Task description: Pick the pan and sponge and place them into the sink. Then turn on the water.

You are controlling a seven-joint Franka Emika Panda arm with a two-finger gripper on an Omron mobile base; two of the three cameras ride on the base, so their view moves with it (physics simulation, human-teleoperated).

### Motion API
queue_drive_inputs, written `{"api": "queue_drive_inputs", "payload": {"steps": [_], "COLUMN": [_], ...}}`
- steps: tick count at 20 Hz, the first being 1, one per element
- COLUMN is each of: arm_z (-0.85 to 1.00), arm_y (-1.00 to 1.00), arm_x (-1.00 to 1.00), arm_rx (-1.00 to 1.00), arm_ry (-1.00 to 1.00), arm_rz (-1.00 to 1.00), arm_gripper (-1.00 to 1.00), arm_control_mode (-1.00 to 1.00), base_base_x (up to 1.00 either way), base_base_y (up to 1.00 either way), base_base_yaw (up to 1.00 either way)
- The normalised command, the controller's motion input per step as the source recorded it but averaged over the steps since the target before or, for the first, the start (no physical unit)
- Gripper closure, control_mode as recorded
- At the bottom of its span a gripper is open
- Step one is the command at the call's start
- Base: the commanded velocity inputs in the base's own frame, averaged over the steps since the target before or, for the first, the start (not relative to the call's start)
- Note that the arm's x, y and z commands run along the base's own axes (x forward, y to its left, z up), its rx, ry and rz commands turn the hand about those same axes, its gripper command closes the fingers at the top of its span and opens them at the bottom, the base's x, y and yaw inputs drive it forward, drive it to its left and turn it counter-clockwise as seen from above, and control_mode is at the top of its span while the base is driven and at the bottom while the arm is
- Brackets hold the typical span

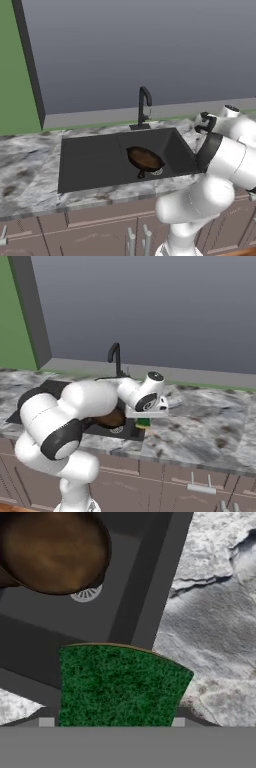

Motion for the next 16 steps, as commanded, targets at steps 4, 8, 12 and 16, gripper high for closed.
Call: {"api": "queue_drive_inputs", "payload": {"steps": [4,8,12,16], "arm_z": [0.1,0.02,-0.02,-0.02], "arm_y": [0.59,0.51,0.45,0.38], "arm_x": [0.1,0.09,0.13,0.22], "arm_rx": [0.03,0.08,0.11,0.1], "arm_ry": [-0.07,-0.05,-0.04,-0.02], "arm_rz": [0.0,0.0,0.01,0.01], "arm_gripper": [1.0,1.0,1.0,1.0], "arm_control_mode": [-1.0,-1.0,-1.0,-1.0], "base_base_x": [0.0,0.0,0.0,0.0], "base_base_y": [0.0,0.0,0.0,0.0], "base_base_yaw": [0.0,0.0,0.0,0.0]}}
